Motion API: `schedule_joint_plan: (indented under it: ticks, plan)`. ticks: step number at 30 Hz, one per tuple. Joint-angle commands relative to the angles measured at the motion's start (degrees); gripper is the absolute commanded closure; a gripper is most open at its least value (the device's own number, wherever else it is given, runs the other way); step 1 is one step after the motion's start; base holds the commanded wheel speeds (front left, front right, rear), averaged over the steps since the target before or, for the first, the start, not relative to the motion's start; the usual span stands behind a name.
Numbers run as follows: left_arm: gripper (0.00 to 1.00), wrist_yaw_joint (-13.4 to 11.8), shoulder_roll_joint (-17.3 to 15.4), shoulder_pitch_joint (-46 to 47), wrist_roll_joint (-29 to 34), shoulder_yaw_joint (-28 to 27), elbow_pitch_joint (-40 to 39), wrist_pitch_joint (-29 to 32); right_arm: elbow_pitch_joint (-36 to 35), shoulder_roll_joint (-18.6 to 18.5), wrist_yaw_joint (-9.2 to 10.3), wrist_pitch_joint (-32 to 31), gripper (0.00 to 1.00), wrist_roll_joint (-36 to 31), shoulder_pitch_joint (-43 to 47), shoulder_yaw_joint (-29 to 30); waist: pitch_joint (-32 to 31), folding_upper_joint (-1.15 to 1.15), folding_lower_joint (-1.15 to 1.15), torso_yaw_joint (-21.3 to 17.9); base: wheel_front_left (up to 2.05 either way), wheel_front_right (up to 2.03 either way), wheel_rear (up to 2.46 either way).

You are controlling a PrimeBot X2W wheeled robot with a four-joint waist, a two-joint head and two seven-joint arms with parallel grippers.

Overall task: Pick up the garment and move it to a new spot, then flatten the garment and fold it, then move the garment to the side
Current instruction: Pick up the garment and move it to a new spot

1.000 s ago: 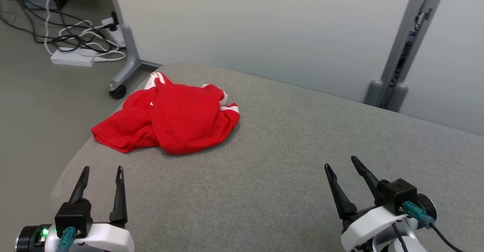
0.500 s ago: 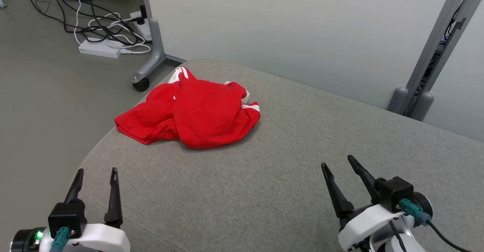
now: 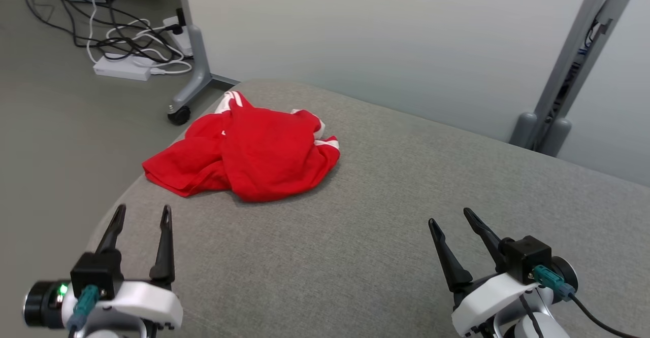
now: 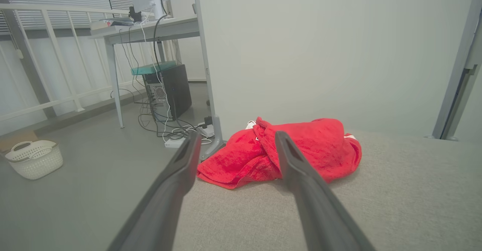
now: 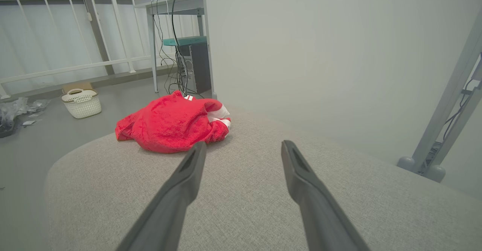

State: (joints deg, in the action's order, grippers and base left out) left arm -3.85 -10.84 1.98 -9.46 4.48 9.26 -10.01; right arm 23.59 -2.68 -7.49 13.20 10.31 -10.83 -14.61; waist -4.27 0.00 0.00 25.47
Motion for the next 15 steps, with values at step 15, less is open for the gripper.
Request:
schedule_joint_plan:
  ticks: [15]
  plan:
    - [0.00, 6.1, -5.1, 18.9, -2.6, -0.5, 10.2, 0.2, -1.5, -1.3, 0.00, -2.2, 0.00, -0.6, -2.8, -1.5, 5.7, 0.00, 0.00, -10.2, 0.00, 0.00, 0.00]
